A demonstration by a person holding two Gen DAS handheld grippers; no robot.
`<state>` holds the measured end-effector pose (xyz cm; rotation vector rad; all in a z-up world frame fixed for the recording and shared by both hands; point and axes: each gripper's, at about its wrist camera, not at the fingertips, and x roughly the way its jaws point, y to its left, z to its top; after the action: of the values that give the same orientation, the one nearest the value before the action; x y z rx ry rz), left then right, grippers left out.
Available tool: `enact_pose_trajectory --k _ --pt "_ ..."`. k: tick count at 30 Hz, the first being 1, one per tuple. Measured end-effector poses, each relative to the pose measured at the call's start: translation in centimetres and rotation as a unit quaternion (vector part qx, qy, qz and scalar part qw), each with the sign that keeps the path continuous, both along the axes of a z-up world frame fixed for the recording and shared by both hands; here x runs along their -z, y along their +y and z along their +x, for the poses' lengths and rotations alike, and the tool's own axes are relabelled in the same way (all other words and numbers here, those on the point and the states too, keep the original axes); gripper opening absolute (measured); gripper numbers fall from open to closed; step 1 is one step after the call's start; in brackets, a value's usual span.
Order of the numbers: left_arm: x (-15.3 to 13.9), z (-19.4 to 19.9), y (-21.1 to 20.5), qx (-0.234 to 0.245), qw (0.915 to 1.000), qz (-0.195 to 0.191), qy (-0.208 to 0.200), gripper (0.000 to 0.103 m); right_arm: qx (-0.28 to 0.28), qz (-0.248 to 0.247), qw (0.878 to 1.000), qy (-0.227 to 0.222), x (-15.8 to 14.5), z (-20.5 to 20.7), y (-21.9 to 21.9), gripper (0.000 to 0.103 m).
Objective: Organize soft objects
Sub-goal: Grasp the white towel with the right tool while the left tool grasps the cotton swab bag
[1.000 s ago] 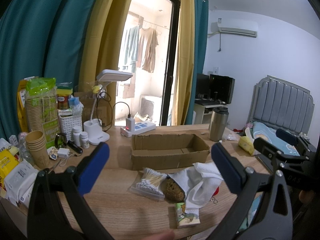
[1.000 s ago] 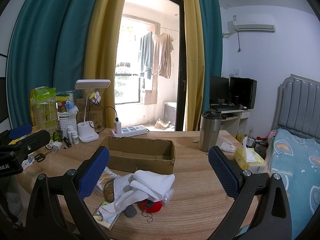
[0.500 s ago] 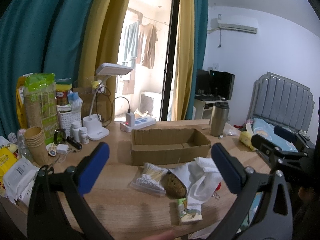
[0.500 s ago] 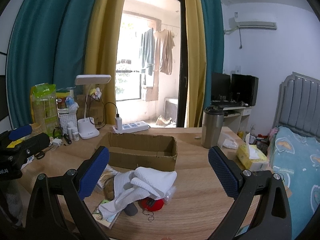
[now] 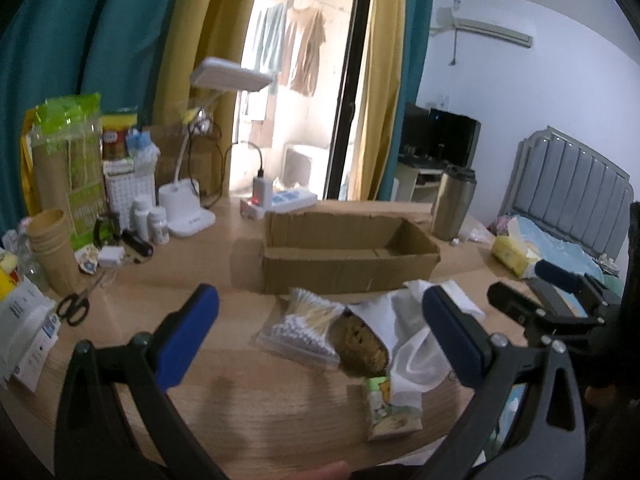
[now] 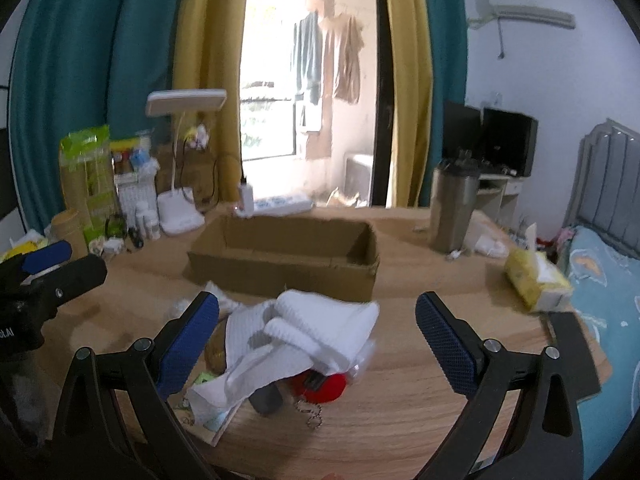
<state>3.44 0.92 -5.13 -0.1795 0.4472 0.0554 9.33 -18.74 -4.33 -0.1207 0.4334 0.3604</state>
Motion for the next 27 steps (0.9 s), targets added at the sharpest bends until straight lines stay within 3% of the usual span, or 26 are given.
enact_pose_trajectory --k 11,27 --pt "1.7 3.1 1.6 -0.010 0.9989 -0.019 0.043 0.103 -0.011 -0.014 0.998 0.061 2.9 4.0 1.5 0.091" --pt "5.3 8.7 3.0 -0.022 0.9920 -0.013 0.124 0.103 -0.003 0.005 0.989 0.148 5.9 9.8 1.2 0.091"
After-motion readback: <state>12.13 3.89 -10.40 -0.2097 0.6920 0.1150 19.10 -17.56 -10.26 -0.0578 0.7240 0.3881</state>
